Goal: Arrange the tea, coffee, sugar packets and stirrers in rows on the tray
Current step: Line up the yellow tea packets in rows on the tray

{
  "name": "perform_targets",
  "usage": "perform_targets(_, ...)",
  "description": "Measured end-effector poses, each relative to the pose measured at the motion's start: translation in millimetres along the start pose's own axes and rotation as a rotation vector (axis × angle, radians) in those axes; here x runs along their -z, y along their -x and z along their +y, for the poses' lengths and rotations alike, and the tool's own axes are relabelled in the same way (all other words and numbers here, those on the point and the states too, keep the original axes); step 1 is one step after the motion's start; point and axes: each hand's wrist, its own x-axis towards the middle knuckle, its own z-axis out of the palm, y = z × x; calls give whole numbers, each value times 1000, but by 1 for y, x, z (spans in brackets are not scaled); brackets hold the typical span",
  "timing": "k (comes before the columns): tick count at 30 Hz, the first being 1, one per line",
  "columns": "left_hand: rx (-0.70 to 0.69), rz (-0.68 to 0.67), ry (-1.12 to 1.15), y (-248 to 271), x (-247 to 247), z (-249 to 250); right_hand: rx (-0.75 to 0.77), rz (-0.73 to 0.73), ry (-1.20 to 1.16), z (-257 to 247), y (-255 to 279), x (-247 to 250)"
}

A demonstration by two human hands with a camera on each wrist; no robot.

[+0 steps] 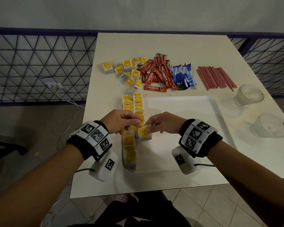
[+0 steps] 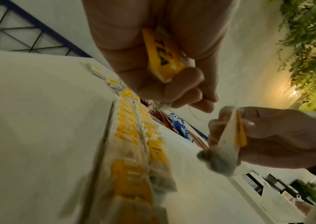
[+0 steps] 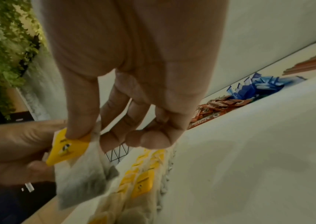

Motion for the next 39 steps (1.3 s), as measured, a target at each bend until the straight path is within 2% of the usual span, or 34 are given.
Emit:
perform_targets(5,-2,71,57,-4,-9,-13,30,81,-241,0,-4,-5)
perform_targets(11,37,37,-82,-2,-11,-25,20,116,-461,8,-11,-9)
perform_targets(19,65,-2,-167,4,-18,-21,38,134,-544,12,-7,-15)
perform_targets(21,52,-1,-205,5,-21,-21,40,125,-500,11,-5,-16)
perform_targets(23,43,-7,-227,7,-23,-22,43,120,-357,10,-3,-16)
perform_targets(26,28,-63,-305,11,-27,-24,40,101,-106,9,1,-18)
perform_targets(30,39,-132,-437,14,-25,-28,-32,39,42,15,1,-27)
perform_targets(39,110,38,-395,17,-5,-37,-74,5,330,16,-10,-41)
